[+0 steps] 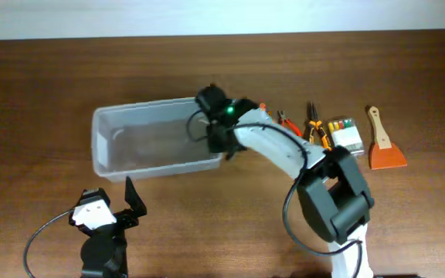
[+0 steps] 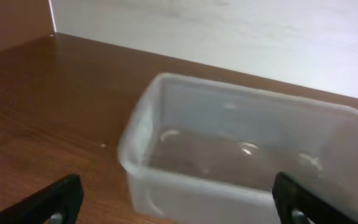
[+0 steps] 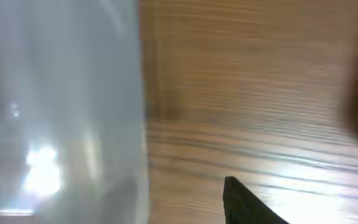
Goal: Pack container
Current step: 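Push the clear container rightward toward the tools with the right gripper, then move the right gripper to the scraper and grasp its wooden handle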
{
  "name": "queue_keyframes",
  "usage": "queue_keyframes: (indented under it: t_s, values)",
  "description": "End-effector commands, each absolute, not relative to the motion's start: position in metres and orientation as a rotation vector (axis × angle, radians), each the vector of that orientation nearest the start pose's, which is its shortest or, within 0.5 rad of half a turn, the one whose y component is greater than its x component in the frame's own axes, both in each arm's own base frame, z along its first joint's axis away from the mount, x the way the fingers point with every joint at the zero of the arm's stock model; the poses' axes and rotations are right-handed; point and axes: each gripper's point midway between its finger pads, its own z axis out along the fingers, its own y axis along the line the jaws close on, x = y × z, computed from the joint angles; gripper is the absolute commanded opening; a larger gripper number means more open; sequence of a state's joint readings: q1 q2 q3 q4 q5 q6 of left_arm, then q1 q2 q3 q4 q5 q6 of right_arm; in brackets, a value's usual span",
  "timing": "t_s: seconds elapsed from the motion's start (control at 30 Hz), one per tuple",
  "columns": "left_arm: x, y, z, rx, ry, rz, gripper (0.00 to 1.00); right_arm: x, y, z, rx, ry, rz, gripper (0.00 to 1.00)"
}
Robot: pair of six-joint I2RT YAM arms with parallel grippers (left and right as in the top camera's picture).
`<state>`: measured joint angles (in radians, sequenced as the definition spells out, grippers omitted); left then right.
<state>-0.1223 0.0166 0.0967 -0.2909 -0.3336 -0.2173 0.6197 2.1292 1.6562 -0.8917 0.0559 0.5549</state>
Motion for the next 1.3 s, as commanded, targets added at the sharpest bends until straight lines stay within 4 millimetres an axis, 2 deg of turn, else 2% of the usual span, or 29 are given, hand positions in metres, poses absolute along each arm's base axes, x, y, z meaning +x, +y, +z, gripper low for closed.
queue_keyframes:
  t_s: [0.0, 0.07, 0.1, 0.13, 0.17, 0.2, 0.23, 0.3, 0.33, 0.37, 0.43, 0.47, 0.5, 0.6, 0.63, 0.7, 0.8, 0.87, 0.93, 0.97, 1.0, 1.03, 1.13, 1.17, 1.2, 1.27]
  values:
    - [0.232, 0.028, 0.147, -0.313, 1.742, 0.058, 0.99, 0.381, 0.234, 0.036, -0.069, 2.969, 0.056, 0.46]
    - [0.232, 0.028, 0.147, -0.313, 1.742, 0.058, 0.99, 0.381, 0.227, 0.038, -0.057, 2.984, 0.058, 0.46]
    - [0.232, 0.028, 0.147, -0.313, 1.742, 0.058, 0.99, 0.383, 0.231, 0.054, -0.083, 2.949, 0.098, 0.57]
    - [0.232, 0.028, 0.147, -0.313, 1.742, 0.058, 0.99, 0.386, 0.232, 0.063, -0.083, 2.927, 0.116, 0.57]
    - [0.232, 0.028, 0.147, -0.313, 1.742, 0.058, 0.99, 0.391, 0.236, 0.082, -0.081, 2.877, 0.153, 0.58]
    - [0.232, 0.028, 0.147, -0.313, 1.742, 0.058, 0.99, 0.397, 0.238, 0.101, -0.075, 2.818, 0.193, 0.63]
    - [0.232, 0.028, 0.147, -0.313, 1.742, 0.058, 0.99, 0.414, 0.233, 0.153, -0.031, 2.667, 0.281, 0.74]
    - [0.232, 0.028, 0.147, -0.313, 1.742, 0.058, 0.99, 0.424, 0.213, 0.185, 0.031, 2.580, 0.288, 0.80]
    - [0.232, 0.028, 0.147, -0.313, 1.742, 0.058, 0.99, 0.435, 0.184, 0.202, 0.042, 2.532, 0.239, 0.88]
    - [0.232, 0.028, 0.147, -0.313, 1.742, 0.058, 0.99, 0.439, 0.170, 0.203, 0.023, 2.525, 0.208, 0.88]
    - [0.232, 0.028, 0.147, -0.313, 1.742, 0.058, 0.99, 0.449, 0.129, 0.190, 0.051, 2.565, 0.128, 0.89]
    - [0.232, 0.028, 0.147, -0.313, 1.742, 0.058, 0.99, 0.451, 0.117, 0.180, 0.081, 2.593, 0.106, 0.89]
    - [0.232, 0.028, 0.147, -0.313, 1.742, 0.058, 0.99, 0.453, 0.105, 0.162, 0.107, 2.643, 0.090, 0.89]
    - [0.232, 0.028, 0.147, -0.313, 1.742, 0.058, 0.99, 0.453, 0.114, 0.123, -0.019, 2.744, 0.125, 0.88]
    - [0.232, 0.028, 0.147, -0.313, 1.742, 0.058, 0.99, 0.452, 0.114, 0.108, -0.047, 2.775, 0.092, 0.88]
    - [0.232, 0.028, 0.147, -0.313, 1.742, 0.058, 0.99, 0.455, 0.102, 0.093, -0.019, 2.800, 0.021, 0.88]
    - [0.232, 0.028, 0.147, -0.313, 1.742, 0.058, 0.99, 0.462, 0.043, 0.096, 0.154, 2.797, -0.017, 0.86]
    - [0.232, 0.028, 0.147, -0.313, 1.742, 0.058, 0.99, 0.460, -0.019, 0.095, 0.285, 2.799, -0.103, 0.88]
    - [0.232, 0.028, 0.147, -0.313, 1.742, 0.058, 0.99, 0.447, -0.086, 0.091, 0.286, 2.838, -0.169, 0.96]
    - [0.232, 0.028, 0.147, -0.313, 1.742, 0.058, 0.99, 0.441, -0.105, 0.090, 0.296, 2.850, -0.185, 0.97]
    - [0.232, 0.028, 0.147, -0.313, 1.742, 0.058, 0.99, 0.438, -0.114, 0.089, 0.300, 2.857, -0.193, 0.97]
    - [0.232, 0.028, 0.147, -0.313, 1.742, 0.058, 0.99, 0.429, -0.140, 0.087, 0.363, 2.857, -0.202, 0.97]
    - [0.232, 0.028, 0.147, -0.313, 1.742, 0.058, 0.99, 0.416, -0.179, 0.083, 0.459, 2.843, -0.225, 0.97]
    - [0.232, 0.028, 0.147, -0.313, 1.742, 0.058, 0.99, 0.412, -0.189, 0.079, 0.482, 2.838, -0.233, 0.90]
    - [0.232, 0.028, 0.147, -0.313, 1.742, 0.058, 0.99, 0.408, -0.195, 0.074, 0.505, 2.837, -0.225, 0.86]
    - [0.232, 0.028, 0.147, -0.313, 1.742, 0.058, 0.99, 0.401, -0.196, 0.057, 0.530, 2.837, -0.172, 0.83]
